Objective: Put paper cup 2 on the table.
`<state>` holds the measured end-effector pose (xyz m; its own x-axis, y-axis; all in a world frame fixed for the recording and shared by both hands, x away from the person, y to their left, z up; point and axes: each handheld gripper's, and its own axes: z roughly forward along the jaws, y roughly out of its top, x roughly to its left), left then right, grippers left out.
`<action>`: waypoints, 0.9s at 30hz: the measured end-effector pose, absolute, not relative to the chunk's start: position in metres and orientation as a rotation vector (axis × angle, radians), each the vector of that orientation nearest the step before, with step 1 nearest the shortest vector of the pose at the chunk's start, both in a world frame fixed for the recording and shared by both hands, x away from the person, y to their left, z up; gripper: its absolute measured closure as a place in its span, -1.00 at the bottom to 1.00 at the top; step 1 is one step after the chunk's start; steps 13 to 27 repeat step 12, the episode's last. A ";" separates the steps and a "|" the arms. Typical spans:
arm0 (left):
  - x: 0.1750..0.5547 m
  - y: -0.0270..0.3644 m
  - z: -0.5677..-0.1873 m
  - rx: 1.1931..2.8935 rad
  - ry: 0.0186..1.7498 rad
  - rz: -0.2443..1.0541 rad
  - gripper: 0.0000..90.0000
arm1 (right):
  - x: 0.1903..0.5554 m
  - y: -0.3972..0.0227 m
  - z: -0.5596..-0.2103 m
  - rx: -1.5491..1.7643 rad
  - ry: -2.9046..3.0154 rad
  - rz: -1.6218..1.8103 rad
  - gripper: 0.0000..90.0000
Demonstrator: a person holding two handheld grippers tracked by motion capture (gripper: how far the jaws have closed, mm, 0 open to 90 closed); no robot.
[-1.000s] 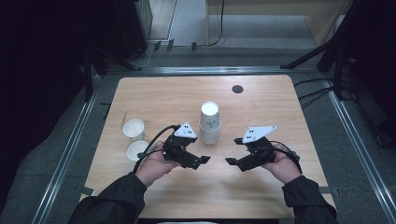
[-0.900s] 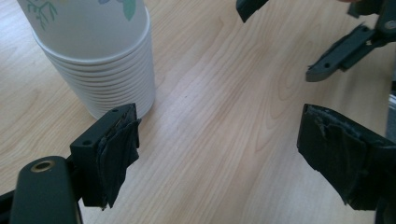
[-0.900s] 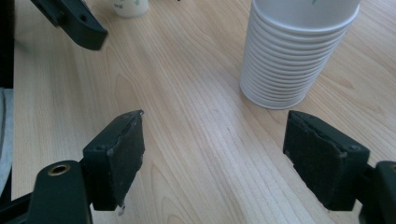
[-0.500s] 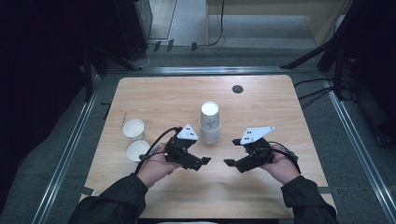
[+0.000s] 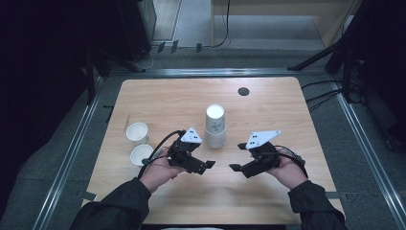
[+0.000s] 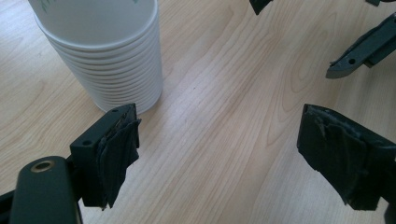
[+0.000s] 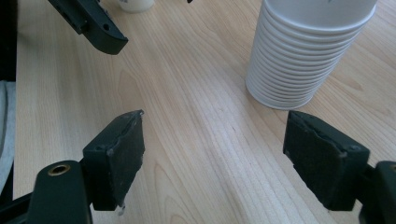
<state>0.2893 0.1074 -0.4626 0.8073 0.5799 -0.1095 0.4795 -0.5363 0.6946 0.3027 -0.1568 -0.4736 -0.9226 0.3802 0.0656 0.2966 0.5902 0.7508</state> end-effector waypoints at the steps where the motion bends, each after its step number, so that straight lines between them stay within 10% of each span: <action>1: 0.289 0.107 -0.463 2.236 0.778 0.179 -0.71 | 0.303 -0.157 -0.474 0.580 2.710 1.251 -0.53; 27: 0.290 0.107 -0.465 2.249 0.773 0.177 -0.71 | 0.303 -0.156 -0.474 0.571 2.714 1.252 -0.54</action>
